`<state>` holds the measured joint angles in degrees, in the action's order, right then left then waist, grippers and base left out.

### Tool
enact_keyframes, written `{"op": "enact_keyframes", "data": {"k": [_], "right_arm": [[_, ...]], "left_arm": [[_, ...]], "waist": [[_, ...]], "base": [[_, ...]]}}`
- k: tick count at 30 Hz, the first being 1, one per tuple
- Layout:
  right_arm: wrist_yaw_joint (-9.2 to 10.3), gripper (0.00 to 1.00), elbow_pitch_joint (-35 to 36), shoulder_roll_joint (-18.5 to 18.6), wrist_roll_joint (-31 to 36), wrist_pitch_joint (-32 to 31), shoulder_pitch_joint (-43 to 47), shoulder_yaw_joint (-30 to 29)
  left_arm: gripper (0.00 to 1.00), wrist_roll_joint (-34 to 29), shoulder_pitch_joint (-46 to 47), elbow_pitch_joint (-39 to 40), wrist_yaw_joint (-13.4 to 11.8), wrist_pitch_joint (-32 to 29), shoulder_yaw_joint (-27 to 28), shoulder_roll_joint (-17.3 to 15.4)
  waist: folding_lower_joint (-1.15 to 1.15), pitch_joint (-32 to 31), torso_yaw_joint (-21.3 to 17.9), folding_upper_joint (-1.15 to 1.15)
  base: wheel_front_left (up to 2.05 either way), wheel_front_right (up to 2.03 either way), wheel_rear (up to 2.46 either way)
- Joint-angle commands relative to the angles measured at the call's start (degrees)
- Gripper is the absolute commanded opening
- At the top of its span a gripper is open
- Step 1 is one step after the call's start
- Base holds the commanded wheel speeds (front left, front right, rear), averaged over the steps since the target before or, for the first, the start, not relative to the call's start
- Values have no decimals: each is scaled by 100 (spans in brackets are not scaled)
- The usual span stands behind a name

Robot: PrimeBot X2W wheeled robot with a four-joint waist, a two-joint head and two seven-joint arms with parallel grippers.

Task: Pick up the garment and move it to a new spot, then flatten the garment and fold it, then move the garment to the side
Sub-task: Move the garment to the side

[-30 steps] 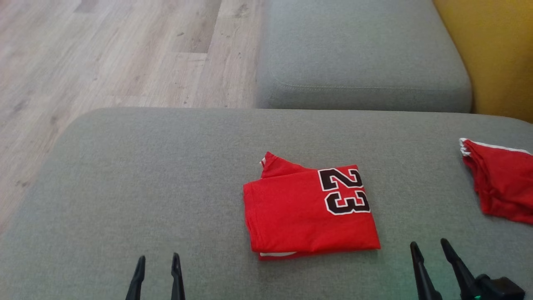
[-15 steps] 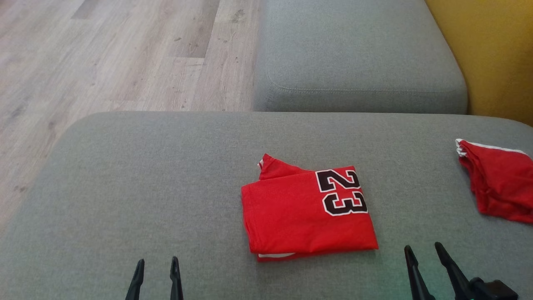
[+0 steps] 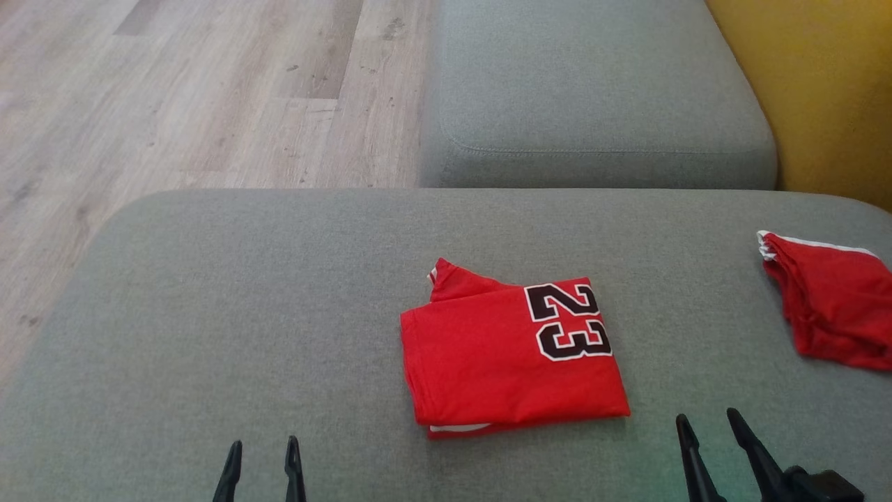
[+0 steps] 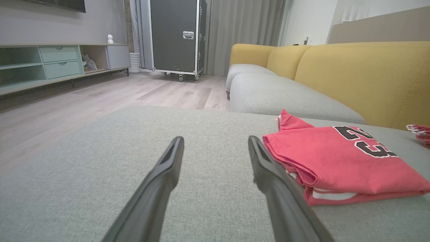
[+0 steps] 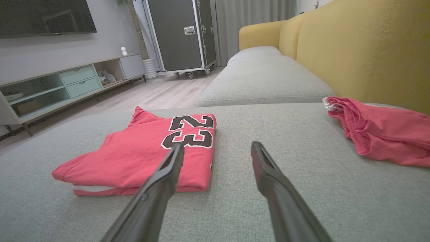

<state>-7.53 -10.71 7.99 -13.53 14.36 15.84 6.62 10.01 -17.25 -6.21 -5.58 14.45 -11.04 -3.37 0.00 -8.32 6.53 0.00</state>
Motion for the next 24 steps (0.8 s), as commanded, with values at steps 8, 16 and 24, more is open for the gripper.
{"op": "enact_keyframes", "data": {"k": [8, 16, 24], "right_arm": [[4, 100, 155, 97, 65, 63, -217, 108], [4, 100, -65, 137, -109, 63, -551, 288], [4, 100, -795, 303, -814, 15, -1359, 872]], "left_arm": [[100, -30, 158, 182, -38, 55, 171, 49], [100, -9, 261, 193, -69, 55, 54, 49], [100, 76, 484, 180, -95, 55, -146, 49]], "waist": [[0, 78, -10, 0], [0, 407, 53, 0], [0, 905, 218, 0]], "base": [[0, 0, 0], [0, 0, 0], [0, 0, 0]]}}
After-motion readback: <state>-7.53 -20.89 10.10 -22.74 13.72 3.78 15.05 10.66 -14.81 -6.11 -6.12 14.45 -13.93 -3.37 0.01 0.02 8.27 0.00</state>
